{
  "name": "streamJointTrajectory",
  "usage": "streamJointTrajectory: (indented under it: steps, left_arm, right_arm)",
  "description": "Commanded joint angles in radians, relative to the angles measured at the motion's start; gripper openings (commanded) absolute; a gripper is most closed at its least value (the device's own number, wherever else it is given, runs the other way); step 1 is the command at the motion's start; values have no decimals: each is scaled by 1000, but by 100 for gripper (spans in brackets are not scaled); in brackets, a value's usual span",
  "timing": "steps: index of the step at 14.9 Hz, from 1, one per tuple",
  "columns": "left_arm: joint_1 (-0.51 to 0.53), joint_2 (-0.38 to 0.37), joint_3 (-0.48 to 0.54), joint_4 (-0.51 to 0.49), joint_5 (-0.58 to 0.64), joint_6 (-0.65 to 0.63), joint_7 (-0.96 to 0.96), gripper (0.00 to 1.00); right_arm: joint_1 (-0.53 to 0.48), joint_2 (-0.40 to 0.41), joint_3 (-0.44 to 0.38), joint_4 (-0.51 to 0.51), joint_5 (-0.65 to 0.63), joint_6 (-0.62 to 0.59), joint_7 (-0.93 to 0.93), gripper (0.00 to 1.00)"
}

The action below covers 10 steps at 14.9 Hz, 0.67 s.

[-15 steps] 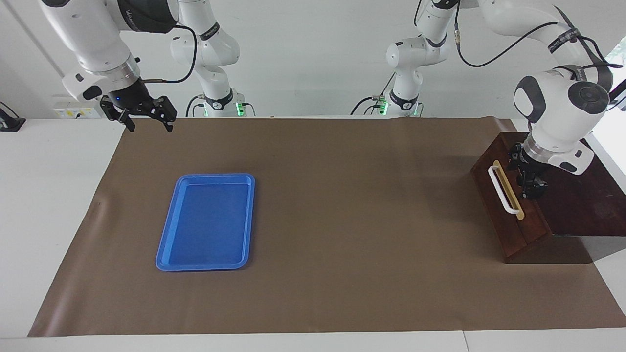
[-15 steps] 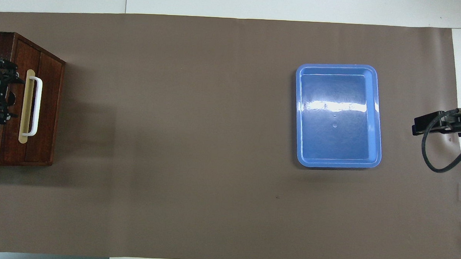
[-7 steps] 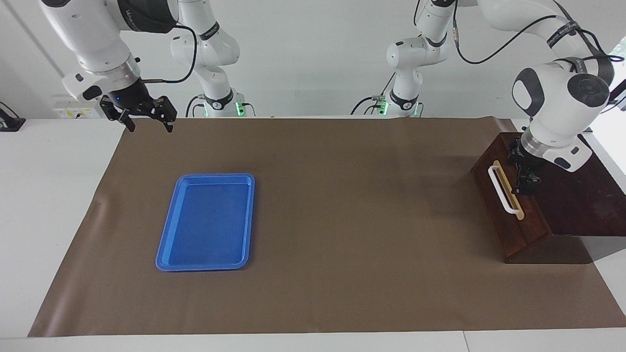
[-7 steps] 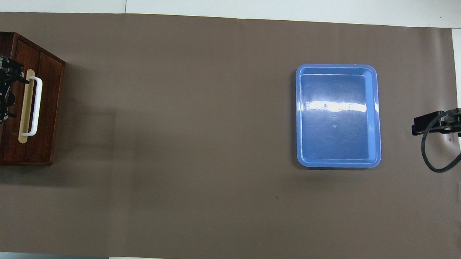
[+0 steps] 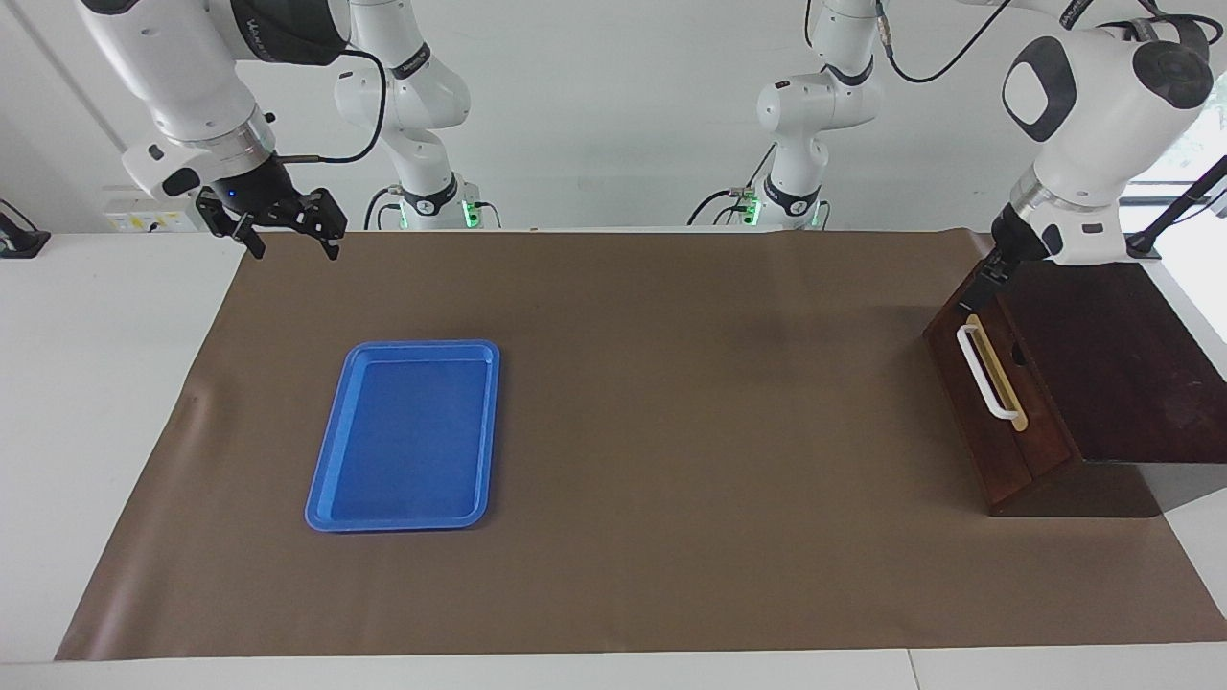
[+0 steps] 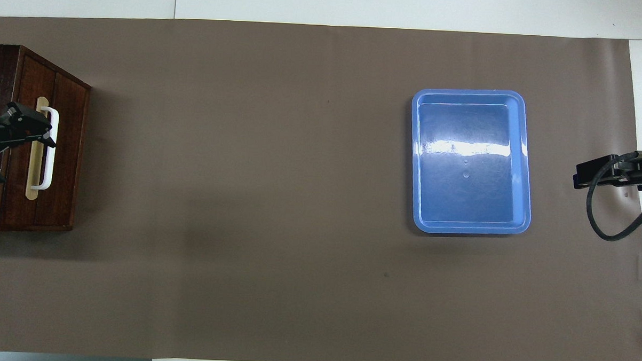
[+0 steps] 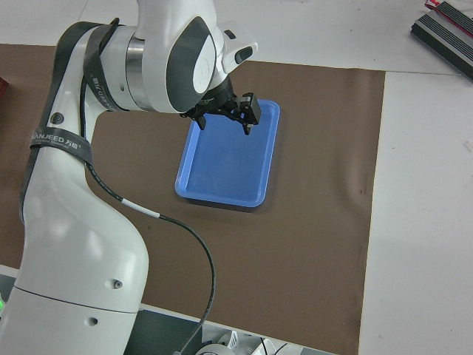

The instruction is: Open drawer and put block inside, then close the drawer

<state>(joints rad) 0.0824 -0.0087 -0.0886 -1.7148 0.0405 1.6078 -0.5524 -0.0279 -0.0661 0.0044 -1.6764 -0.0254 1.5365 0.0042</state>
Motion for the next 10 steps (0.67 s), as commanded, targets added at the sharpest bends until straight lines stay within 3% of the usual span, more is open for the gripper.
streamJointTrajectory:
  steps: [1, 10]
  left_arm:
    - [-30, -11, 23, -8, -28, -48, 239, 100]
    - [-76, -8, 36, 44, -88, -120, 403, 100]
  right_arm:
    - [-6, -21, 3, -22, 9, 4, -15, 100]
    - [-6, -21, 3, -22, 9, 5, -12, 100]
